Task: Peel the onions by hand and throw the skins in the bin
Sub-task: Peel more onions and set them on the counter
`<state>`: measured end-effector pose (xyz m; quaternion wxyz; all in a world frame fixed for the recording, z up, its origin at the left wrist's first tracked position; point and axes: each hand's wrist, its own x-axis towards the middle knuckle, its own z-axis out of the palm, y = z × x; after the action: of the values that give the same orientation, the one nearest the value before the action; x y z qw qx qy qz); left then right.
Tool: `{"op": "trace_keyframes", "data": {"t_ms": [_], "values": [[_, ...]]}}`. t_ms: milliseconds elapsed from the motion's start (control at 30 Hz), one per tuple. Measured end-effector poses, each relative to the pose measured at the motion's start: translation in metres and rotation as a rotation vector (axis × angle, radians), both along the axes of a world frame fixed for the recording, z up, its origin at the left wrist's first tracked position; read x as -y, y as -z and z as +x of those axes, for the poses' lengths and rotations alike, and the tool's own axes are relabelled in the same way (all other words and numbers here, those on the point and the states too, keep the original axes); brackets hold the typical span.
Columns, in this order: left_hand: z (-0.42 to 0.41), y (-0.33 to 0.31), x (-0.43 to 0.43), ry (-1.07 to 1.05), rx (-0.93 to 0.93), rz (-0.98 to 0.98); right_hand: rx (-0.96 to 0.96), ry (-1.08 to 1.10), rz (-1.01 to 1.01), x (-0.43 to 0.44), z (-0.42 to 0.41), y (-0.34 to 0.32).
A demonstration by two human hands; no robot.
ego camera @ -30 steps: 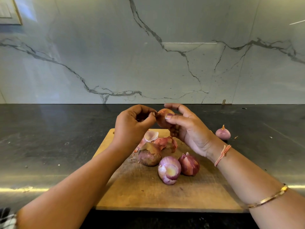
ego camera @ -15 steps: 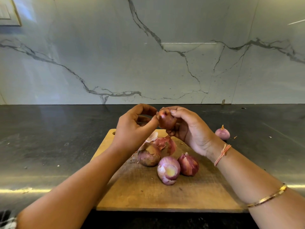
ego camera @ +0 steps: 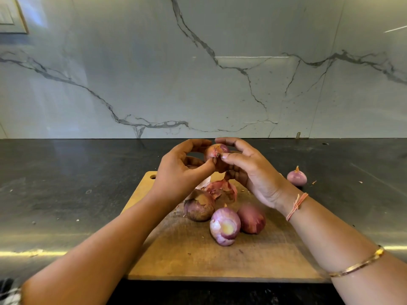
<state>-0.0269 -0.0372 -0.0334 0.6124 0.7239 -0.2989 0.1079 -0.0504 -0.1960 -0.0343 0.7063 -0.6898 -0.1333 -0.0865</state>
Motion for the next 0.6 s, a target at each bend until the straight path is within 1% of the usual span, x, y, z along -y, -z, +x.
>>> {"op": "trace_keyframes", "data": {"t_ms": [167, 300, 400, 600], "values": [[0.0009, 0.0000, 0.0003, 0.021, -0.022, -0.032, 0.096, 0.007, -0.089, 0.0014, -0.0039, -0.0011], [0.0019, -0.0006, -0.0002, 0.039, -0.041, -0.077, 0.142, -0.015, -0.083, 0.0008, -0.0044, -0.0021], [0.0050, -0.0003, -0.0019, 0.043, -0.063, -0.115, 0.175, -0.009, -0.123, -0.0003, -0.0042, -0.0013], [0.0068, 0.0005, -0.0010, 0.049, -0.095, -0.134, 0.220, 0.001, -0.159, -0.0012, -0.0030, 0.0011]]}}
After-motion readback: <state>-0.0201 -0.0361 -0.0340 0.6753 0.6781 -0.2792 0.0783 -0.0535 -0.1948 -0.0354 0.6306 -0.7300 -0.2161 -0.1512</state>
